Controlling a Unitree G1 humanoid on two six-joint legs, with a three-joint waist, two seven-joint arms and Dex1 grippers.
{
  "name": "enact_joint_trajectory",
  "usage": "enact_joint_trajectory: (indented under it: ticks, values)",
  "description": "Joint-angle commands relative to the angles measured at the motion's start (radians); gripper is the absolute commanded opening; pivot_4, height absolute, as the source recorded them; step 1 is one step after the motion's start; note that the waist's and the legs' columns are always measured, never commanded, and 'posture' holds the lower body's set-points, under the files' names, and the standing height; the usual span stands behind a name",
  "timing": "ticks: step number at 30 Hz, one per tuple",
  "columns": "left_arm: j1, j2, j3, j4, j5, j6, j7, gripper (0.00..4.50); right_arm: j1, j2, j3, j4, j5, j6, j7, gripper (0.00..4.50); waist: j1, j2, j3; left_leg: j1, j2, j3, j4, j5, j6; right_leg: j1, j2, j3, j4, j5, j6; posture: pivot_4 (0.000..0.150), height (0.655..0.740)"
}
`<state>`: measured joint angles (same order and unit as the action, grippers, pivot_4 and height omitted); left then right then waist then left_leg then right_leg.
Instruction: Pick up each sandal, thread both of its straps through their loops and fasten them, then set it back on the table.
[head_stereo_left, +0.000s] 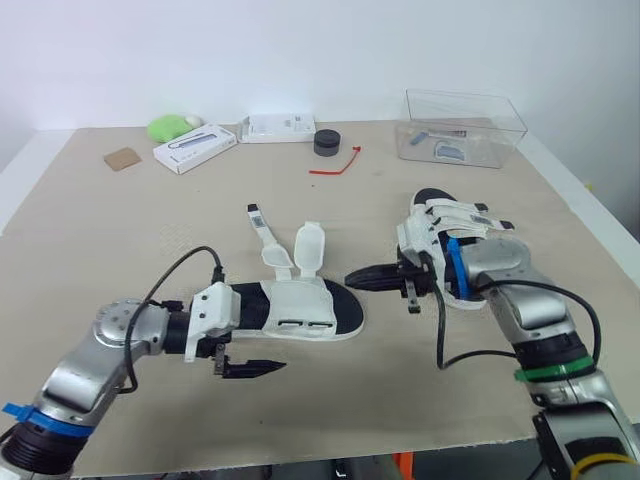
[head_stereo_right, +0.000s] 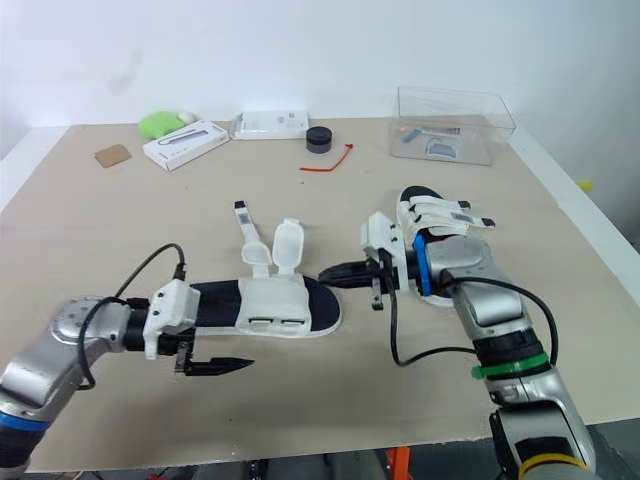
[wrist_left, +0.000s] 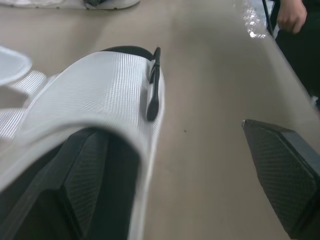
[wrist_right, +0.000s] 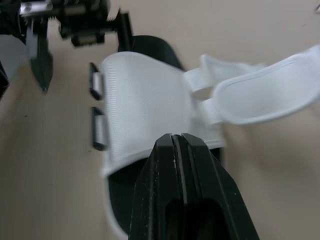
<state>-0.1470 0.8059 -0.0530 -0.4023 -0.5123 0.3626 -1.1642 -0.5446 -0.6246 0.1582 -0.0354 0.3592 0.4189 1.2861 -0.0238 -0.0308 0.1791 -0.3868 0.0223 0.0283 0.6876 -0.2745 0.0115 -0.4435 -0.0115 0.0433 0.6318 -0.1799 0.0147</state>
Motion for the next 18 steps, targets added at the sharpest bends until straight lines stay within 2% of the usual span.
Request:
enact_joint_trajectory:
  ticks: [1, 8, 13, 18]
  values:
    - [-0.011, 0.037, 0.087, -0.057, -0.099, 0.093, 0.012, 4.49, 0.006, 0.023, 0.023, -0.042, -0.025, -0.004, -0.057, 0.04, 0.0, 0.0, 0.0, 0.001, 0.0, 0.0, 0.0, 0.0, 0.0, 0.0, 0.0, 0.0, 0.0, 0.0, 0.0, 0.15, 0.74]
    - [0.042, 0.083, 0.143, -0.078, -0.121, 0.162, 0.039, 4.49, -0.012, 0.065, 0.087, 0.006, -0.095, -0.016, -0.12, 0.04, -0.001, 0.0, 0.0, 0.002, 0.003, 0.001, 0.0, 0.0, 0.0, 0.0, 0.004, 0.0, 0.0, 0.0, -0.002, 0.15, 0.74]
    - [-0.09, 0.006, 0.165, 0.071, -0.165, 0.307, 0.189, 4.49, -0.008, 0.083, 0.118, 0.01, -0.129, -0.048, -0.128, 0.04, 0.0, 0.0, 0.0, 0.002, 0.002, 0.001, 0.001, 0.0, 0.0, 0.001, 0.006, 0.0, 0.001, 0.002, -0.003, 0.15, 0.74]
    - [-0.104, -0.029, 0.131, 0.066, -0.153, 0.317, 0.2, 4.49, -0.013, 0.054, 0.092, -0.018, -0.118, -0.027, -0.122, 0.04, -0.003, 0.0, 0.0, 0.003, 0.004, 0.001, 0.001, 0.0, -0.001, 0.0, 0.008, 0.001, 0.001, 0.002, -0.005, 0.15, 0.74]
